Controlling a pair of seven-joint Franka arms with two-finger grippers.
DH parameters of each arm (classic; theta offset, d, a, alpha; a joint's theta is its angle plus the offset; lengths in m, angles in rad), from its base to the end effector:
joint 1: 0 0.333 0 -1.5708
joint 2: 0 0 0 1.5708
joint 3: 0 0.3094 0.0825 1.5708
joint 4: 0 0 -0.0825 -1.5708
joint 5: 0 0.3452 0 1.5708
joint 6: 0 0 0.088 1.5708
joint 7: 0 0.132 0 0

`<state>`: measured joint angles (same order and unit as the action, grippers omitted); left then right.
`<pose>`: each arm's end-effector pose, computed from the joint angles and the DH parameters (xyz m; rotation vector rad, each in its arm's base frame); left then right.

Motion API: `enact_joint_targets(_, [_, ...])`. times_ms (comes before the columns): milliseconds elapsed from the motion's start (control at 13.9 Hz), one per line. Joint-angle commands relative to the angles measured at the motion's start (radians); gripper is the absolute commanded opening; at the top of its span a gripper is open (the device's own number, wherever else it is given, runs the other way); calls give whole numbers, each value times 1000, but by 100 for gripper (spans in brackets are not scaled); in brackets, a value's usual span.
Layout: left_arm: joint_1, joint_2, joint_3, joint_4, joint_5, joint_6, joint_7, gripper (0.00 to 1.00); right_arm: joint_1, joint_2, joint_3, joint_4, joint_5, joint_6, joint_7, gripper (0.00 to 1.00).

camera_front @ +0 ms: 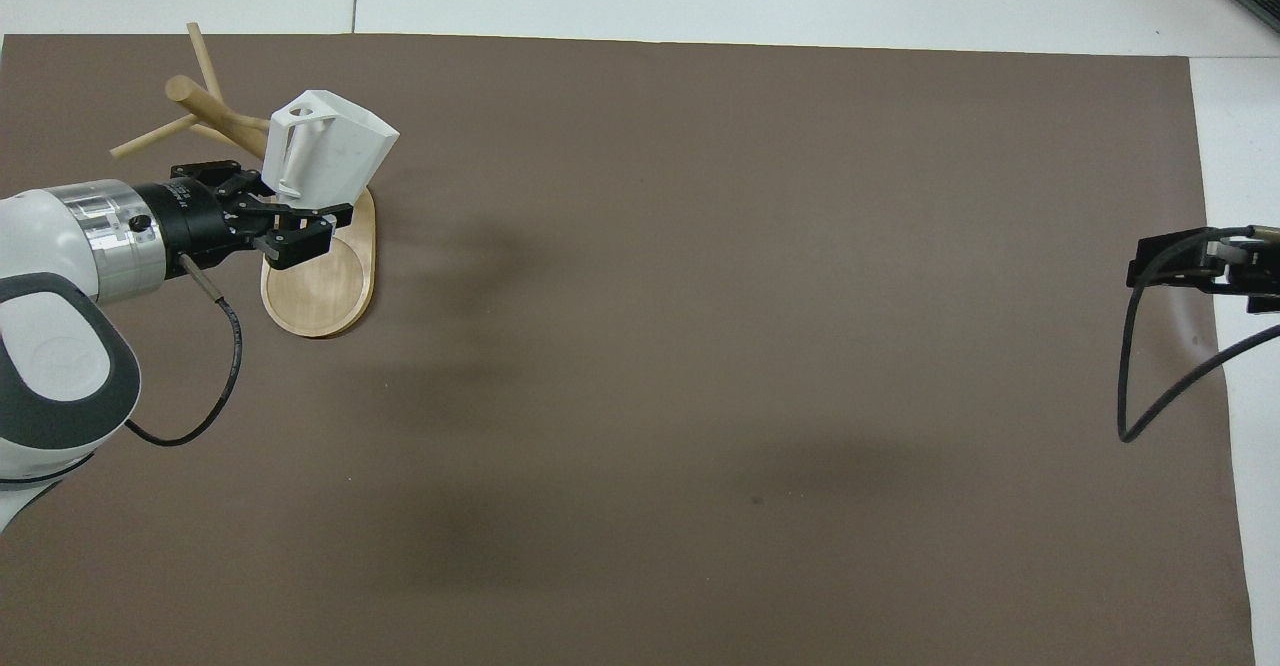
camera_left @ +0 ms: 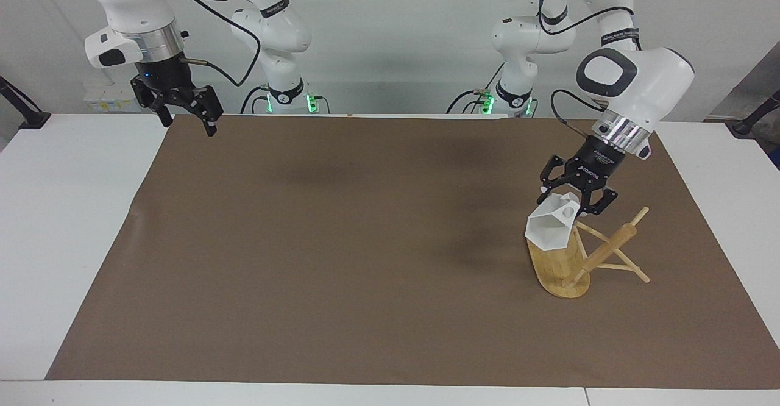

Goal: Hang cup on rack
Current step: 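Hook the mug handle onto a peg with the left gripper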

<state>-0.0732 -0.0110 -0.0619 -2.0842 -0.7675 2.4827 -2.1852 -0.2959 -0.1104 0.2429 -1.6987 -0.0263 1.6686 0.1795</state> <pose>0.5500 -0.0827 0.4661 0.7041 2.4115 -0.4954 0.4931 -0.0230 0.6000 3.0706 -0.3568 0.1241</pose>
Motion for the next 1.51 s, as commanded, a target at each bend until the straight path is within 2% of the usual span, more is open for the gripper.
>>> enact_joint_targets(0, [-20,3,8,-24,7,44,-45,0,-6,-26,-1,-24,6,-6,-37,100])
enact_joint_targets(935, [0,40,13,-22,11,88,-156,0,6,-28,1,-15,132,-55,-34,100])
enact_joint_targets(1366, [13,40,13,-14,13,76,-179,0,4,-31,-2,-16,119,-67,-29,100])
enact_joint_targets(1438, [18,40,13,-16,13,73,-177,2,4,-32,-2,-18,111,-69,-29,100])
